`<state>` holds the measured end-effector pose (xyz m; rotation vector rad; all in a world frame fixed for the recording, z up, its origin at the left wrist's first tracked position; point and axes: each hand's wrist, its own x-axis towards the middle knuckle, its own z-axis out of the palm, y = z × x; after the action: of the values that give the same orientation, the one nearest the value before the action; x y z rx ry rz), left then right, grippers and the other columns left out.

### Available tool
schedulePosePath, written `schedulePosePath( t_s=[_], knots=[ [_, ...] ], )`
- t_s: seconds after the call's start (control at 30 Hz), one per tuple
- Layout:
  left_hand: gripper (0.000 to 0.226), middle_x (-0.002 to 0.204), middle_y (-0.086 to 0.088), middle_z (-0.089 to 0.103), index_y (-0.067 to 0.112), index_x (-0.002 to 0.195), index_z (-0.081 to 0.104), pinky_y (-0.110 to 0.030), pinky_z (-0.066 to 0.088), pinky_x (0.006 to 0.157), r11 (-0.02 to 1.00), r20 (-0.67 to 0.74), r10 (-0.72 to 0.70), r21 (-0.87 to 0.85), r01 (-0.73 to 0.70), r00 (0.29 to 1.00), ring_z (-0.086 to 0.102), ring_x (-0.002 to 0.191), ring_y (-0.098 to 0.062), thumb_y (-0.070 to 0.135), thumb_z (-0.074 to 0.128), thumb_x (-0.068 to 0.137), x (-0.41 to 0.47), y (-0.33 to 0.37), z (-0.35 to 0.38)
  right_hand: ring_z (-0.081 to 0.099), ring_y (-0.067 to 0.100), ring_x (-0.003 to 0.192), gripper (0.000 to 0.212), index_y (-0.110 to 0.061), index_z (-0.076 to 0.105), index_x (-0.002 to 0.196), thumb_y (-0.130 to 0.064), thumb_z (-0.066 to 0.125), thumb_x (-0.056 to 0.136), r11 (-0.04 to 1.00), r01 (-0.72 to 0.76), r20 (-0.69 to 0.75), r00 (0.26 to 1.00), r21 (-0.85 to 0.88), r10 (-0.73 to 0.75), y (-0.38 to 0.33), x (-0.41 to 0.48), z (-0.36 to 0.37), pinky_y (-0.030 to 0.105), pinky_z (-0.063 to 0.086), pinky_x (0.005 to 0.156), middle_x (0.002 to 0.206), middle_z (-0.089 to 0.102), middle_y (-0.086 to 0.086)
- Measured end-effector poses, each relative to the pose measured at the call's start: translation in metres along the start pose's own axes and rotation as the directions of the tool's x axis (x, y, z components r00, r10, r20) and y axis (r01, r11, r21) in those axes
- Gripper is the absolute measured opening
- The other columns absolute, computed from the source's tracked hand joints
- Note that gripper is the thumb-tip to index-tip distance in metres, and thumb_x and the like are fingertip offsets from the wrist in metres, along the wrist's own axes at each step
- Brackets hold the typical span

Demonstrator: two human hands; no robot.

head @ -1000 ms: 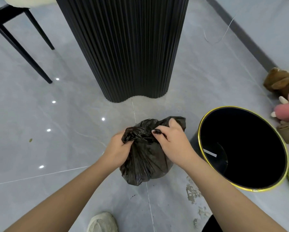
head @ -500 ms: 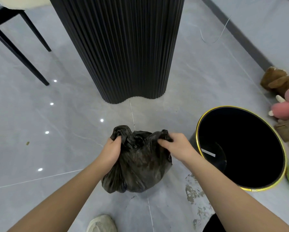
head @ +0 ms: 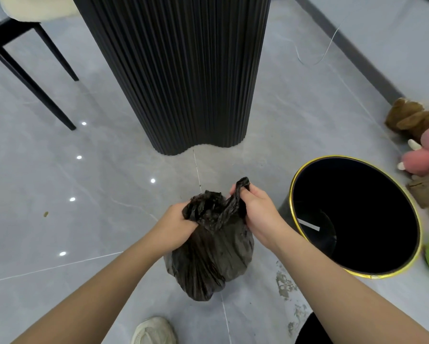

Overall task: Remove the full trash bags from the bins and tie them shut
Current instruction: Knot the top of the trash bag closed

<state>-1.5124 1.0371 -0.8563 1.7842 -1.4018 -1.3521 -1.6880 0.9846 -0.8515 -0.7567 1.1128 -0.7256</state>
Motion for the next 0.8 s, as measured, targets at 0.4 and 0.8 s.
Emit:
schedulePosePath(
  t_s=[0.4,0.8],
  knots=[
    [0.007,0.075,-0.011,0.071,0.023,0.08,0.066,-0.023,0.05,0.055,0.906,0.344,-0.11,0.42,-0.048,0.933,0.064,0.055,-0.015,0.017,0.067,0.083,0.018,0.072,-0.049,0.059,0.024,0.11,0.033,-0.003,0.058,0.122,-0.017,0.036,0.101,0.991,-0.131,0.129,0.983,-0.007,0.131,0.02,0.006,0.03,0.036,0.044,0.1,0.118,0.063,0.014],
    [0.019,0.066,-0.008,0.058,0.01,0.081,0.059,-0.019,0.046,0.043,0.98,0.153,-0.195,0.055,0.189,0.969,0.057,0.046,-0.01,-0.009,0.056,0.085,0.035,0.037,-0.033,0.024,0.002,0.025,0.038,-0.014,0.04,0.068,-0.019,0.029,0.103,0.986,-0.071,0.052,0.995,-0.151,0.08,0.025,0.007,0.043,0.015,0.016,0.032,0.03,0.033,-0.01]
  ],
)
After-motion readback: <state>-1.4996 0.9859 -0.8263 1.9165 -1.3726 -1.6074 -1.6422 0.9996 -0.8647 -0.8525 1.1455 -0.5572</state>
